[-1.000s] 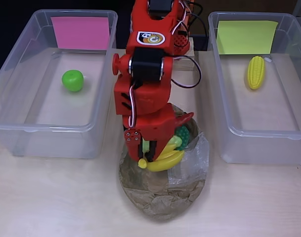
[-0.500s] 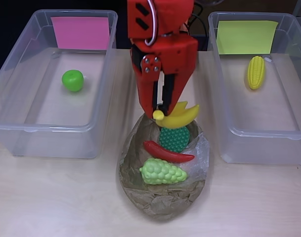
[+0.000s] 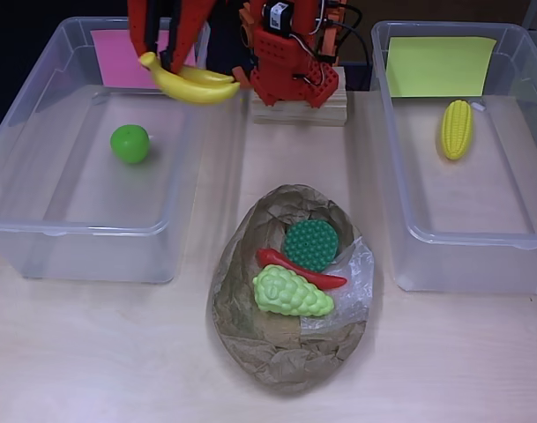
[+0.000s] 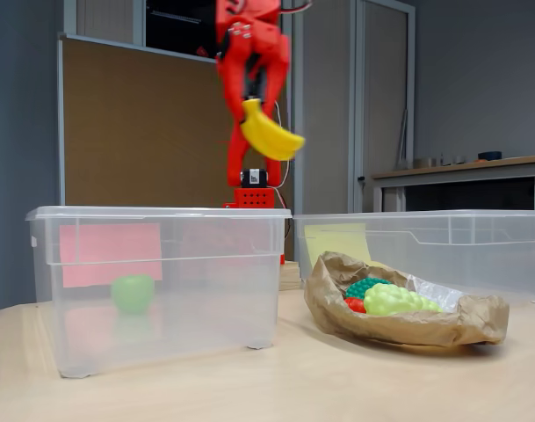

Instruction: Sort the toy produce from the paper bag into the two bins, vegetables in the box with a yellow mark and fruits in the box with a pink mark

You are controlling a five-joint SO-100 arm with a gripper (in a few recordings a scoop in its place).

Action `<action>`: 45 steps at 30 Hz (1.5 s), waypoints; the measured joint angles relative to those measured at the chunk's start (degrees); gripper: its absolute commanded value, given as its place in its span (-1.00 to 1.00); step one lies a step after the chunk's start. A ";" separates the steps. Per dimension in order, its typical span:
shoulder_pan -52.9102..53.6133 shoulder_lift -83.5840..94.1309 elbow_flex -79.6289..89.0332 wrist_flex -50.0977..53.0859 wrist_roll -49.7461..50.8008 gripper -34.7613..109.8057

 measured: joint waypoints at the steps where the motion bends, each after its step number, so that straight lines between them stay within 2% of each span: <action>1: 2.90 0.09 0.35 0.00 -0.44 -0.52; 12: 28.92 -7.29 3.52 -4.22 -6.24 -0.52; 19: 37.62 -9.93 11.78 -7.91 -6.15 -0.41; 27: 40.17 -9.93 23.91 -14.85 -6.06 -0.41; 35: 40.34 -11.78 24.79 -17.40 -6.77 -0.41; 41: 39.90 -11.16 23.99 -15.03 -10.37 -0.41; 45: 35.77 -6.06 21.18 -10.99 -14.59 -0.41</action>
